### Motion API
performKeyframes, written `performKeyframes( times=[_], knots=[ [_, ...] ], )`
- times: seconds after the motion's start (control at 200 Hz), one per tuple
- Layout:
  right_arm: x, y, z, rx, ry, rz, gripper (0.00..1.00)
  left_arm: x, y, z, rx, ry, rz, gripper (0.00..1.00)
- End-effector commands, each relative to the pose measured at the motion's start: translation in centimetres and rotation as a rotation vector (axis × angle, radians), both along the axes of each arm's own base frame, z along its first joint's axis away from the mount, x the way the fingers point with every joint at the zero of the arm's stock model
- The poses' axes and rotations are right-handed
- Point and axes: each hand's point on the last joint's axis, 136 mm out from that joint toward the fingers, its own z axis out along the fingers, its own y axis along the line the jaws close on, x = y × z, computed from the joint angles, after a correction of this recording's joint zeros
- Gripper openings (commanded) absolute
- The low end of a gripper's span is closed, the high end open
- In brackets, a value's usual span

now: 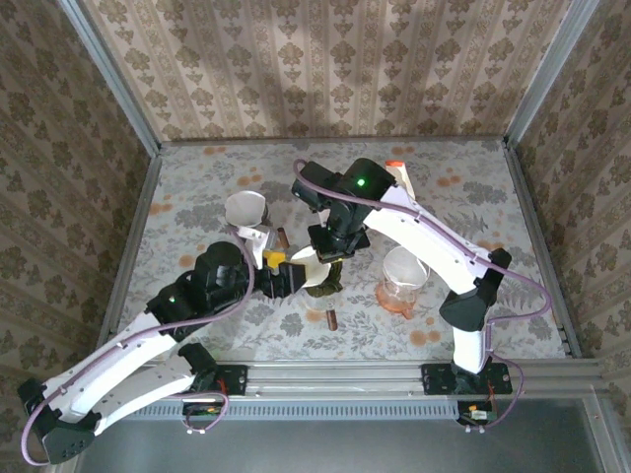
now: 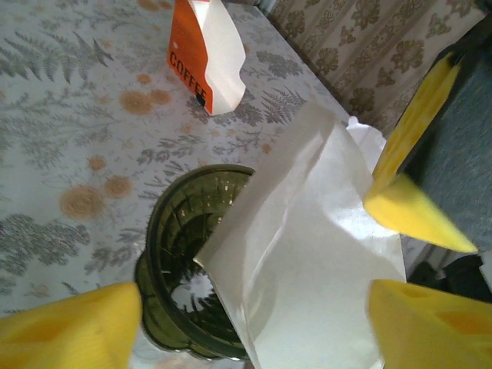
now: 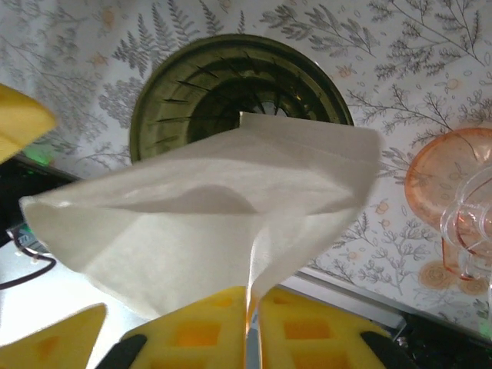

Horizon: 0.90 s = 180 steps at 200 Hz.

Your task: Place the coffee filter in the dripper

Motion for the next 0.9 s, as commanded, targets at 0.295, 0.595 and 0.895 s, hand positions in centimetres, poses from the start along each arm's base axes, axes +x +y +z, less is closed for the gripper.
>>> performKeyframes(
  times=[0.295, 0.595, 0.895],
  knots=[
    [0.2, -1.1, 0.3, 0.029, -0.1, 0.012, 0.45, 1.7, 0.5, -0.5, 0.016, 0.015, 0.058, 0.74],
    [0.9, -1.7, 0.3, 0.075, -0.217, 0.029, 0.6, 2.3, 0.6, -1.9, 0.04, 0.051, 0.08, 0.74],
    [2.2, -1.2, -1.6, 0.102, -0.309, 0.05, 0.61, 2.6, 0.6, -3.0, 0.053, 0.086, 0.081, 0.74]
  ],
)
